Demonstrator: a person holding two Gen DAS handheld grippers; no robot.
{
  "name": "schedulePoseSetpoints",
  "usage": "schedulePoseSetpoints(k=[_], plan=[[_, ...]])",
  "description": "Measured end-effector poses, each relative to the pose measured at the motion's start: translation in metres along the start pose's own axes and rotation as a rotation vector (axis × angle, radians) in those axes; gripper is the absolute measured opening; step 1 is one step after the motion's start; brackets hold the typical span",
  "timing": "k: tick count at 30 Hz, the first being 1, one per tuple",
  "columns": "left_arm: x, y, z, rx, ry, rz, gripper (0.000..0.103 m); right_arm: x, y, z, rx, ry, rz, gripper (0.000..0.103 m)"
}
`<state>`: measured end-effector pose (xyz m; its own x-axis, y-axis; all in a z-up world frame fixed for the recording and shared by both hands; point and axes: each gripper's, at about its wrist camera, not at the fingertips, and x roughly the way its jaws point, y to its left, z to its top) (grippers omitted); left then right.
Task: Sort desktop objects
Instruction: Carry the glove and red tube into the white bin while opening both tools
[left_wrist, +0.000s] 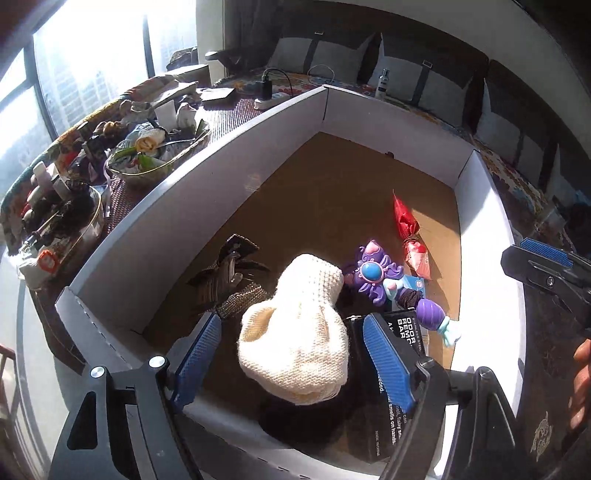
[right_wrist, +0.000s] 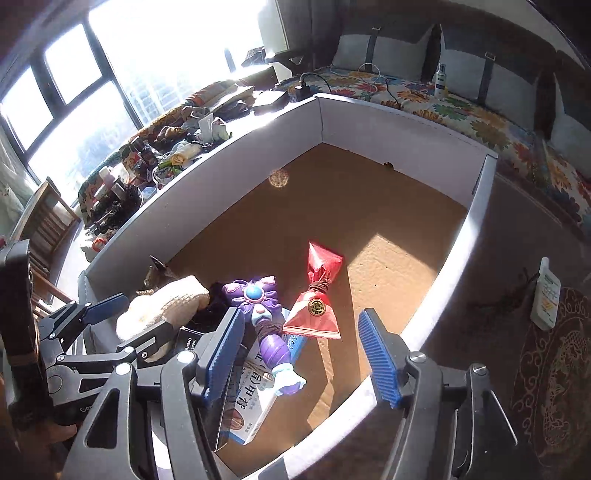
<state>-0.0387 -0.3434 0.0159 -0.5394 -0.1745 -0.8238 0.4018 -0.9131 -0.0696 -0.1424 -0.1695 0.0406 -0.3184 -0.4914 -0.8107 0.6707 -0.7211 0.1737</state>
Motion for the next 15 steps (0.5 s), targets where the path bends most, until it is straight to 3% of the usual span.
schedulePoseSetpoints(k=[4,7,9,10,12,15], plan=[[-0.039,-0.018,-0.009,-0.006,-0.105,-0.057,0.079,-0.062,-0.023,-0.035,-0.042,-0.160,-0.043,0.096],[-0.072,-0.055,-0.019,0.043,-0.160,-0.146,0.079,-0.100,-0.056,-0.080,-0.041,-0.238,-0.170,0.103],[-0.090,-0.089,-0.029,0.095,-0.176,-0.231,0.080,-0.110,-0.089,-0.120,-0.005,-0.216,-0.249,0.103],[-0.097,-0.108,-0.036,0.117,-0.169,-0.282,0.087,-0.113,-0.108,-0.141,0.026,-0.194,-0.287,0.103],[-0.101,-0.144,-0.055,0.145,-0.131,-0.397,0.099,-0.115,-0.144,-0.182,0.087,-0.142,-0.362,0.103],[-0.084,-0.198,-0.086,0.179,-0.038,-0.490,0.100,-0.121,-0.187,-0.235,0.149,-0.091,-0.459,0.103]])
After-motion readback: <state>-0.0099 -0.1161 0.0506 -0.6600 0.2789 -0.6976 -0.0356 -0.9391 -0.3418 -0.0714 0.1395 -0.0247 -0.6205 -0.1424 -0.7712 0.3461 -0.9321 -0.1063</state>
